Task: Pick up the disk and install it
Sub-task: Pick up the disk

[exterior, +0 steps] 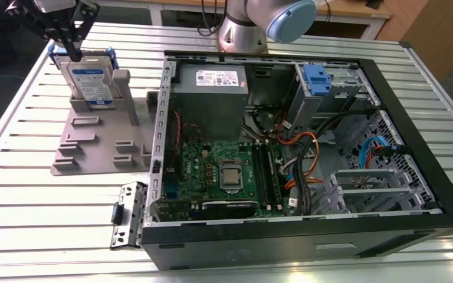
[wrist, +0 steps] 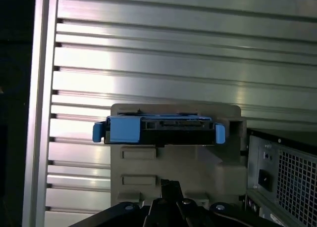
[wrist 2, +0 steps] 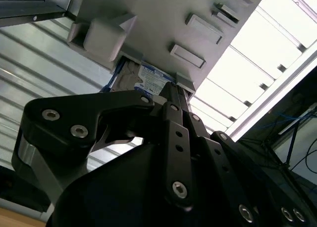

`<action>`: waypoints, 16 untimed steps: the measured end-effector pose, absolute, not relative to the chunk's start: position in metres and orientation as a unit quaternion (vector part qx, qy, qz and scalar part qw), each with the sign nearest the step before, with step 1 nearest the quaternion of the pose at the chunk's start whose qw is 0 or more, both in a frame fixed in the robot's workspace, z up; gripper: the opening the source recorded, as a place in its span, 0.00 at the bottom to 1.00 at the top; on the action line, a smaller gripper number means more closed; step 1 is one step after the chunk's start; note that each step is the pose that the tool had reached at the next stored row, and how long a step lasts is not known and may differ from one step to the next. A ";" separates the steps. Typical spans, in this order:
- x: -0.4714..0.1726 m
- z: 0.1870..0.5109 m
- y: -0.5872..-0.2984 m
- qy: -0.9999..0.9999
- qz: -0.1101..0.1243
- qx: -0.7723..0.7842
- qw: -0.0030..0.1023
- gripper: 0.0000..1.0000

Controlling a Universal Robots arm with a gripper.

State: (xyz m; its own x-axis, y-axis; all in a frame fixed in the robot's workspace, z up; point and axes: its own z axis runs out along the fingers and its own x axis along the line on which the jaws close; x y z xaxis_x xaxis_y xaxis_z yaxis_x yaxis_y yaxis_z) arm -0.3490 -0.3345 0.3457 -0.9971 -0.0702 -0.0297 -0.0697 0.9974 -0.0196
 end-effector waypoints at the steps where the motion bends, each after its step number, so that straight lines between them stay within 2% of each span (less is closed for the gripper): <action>1: -0.349 0.346 -0.334 0.999 -0.009 -0.039 0.015 0.10; 16: -0.349 0.346 -0.334 0.997 -0.009 -0.076 0.016 0.10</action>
State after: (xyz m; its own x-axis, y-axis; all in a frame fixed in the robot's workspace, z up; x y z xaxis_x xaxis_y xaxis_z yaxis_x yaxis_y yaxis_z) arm -0.3490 -0.3344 0.3457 -0.9880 -0.1516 -0.0297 -0.1510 0.9883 -0.0196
